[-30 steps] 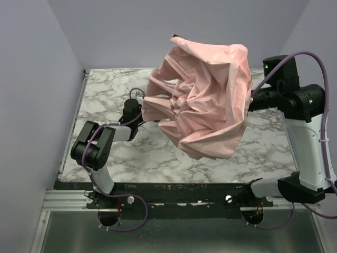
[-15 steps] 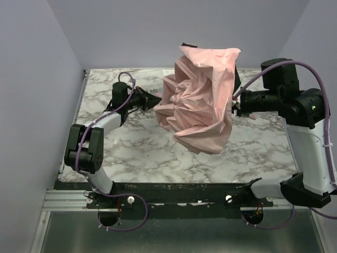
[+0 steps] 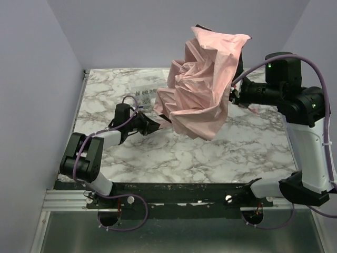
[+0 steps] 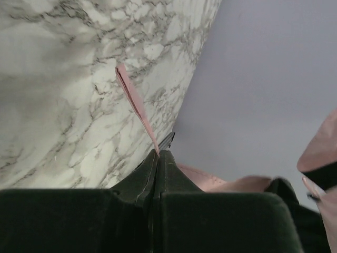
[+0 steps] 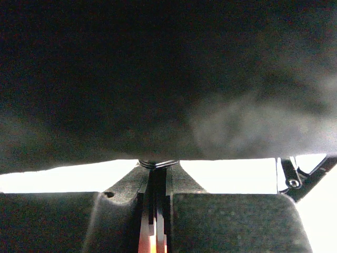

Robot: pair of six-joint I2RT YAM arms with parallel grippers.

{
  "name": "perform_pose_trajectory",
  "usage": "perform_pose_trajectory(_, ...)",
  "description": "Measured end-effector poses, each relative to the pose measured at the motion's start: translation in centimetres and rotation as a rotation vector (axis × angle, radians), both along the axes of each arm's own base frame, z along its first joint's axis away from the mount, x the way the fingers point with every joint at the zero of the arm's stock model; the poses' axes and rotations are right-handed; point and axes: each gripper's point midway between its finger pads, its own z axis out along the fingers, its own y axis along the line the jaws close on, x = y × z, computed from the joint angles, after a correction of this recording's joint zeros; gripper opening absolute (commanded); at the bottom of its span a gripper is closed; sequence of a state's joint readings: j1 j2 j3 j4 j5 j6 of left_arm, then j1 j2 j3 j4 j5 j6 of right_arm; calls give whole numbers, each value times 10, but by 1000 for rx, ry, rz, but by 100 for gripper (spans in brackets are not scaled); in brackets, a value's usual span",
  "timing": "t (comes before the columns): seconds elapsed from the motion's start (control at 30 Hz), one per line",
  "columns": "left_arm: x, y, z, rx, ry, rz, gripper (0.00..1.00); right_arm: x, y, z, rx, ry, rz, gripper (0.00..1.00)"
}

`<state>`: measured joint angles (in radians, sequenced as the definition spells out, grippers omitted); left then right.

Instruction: Put away the umbrella

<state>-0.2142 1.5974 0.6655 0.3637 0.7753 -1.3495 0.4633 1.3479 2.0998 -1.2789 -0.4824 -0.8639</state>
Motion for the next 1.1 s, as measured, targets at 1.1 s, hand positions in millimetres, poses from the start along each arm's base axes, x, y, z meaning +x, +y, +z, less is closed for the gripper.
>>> perform_pose_trajectory(1.1,96,36,106,132,-306,-26,0,-39,5,-54,-89,143,213,0)
